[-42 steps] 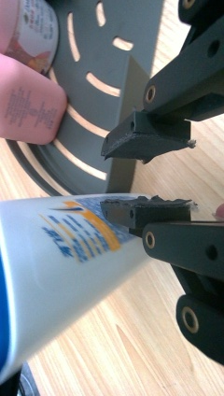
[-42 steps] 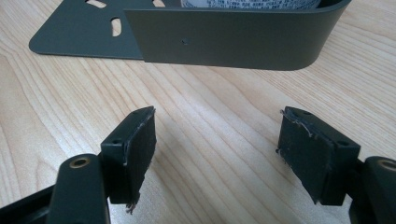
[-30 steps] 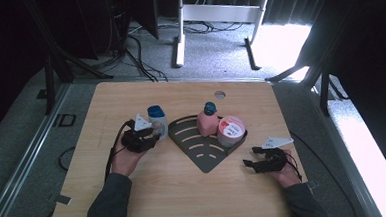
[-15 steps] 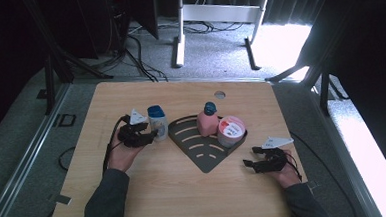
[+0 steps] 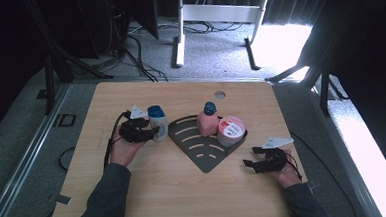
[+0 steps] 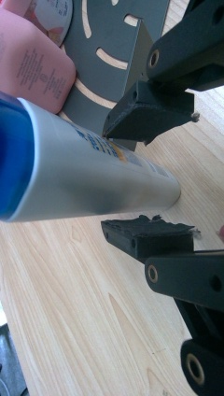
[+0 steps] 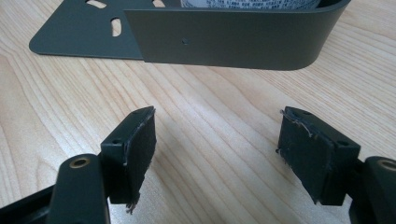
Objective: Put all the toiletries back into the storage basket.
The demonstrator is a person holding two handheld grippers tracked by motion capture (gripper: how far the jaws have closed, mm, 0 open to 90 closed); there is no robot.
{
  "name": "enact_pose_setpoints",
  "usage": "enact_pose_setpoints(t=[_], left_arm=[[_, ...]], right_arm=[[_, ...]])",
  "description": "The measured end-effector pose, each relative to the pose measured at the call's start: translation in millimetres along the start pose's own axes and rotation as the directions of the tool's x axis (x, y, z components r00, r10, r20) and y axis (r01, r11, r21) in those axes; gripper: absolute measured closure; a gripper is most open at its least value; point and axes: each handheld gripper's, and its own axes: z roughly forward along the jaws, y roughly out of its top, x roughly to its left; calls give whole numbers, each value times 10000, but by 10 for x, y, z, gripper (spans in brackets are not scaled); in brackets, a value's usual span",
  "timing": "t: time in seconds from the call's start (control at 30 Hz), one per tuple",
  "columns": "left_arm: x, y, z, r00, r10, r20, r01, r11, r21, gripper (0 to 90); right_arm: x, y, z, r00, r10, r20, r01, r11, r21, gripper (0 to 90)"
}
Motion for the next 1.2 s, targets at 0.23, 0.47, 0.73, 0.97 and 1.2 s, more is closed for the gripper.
enact_pose_setpoints(t=[0.23,0.47,0.73,0.97,1.2], left_arm=[[-21,-4,-27,9999,-18,-108,19,10000,90,527],[-68,-57,-84,10000,-44,-14,44,10000,4,561],[-96,-26,-99,9985,-129,534,124,9999,93,512],[-110,49,-76,9990,27,449,-45,9991,422,488],[-122,167,-85,9990,301,323,-320,9978,578,490]], right_arm=[[0,0,0,10000,-39,12,39,10000,15,272],[1,0,0,10000,-44,19,44,10000,14,272],[5,0,2,10000,-50,38,50,10000,12,272],[1,-1,0,10000,-32,22,32,10000,9,272],[0,0,0,10000,-45,24,45,10000,5,272]])
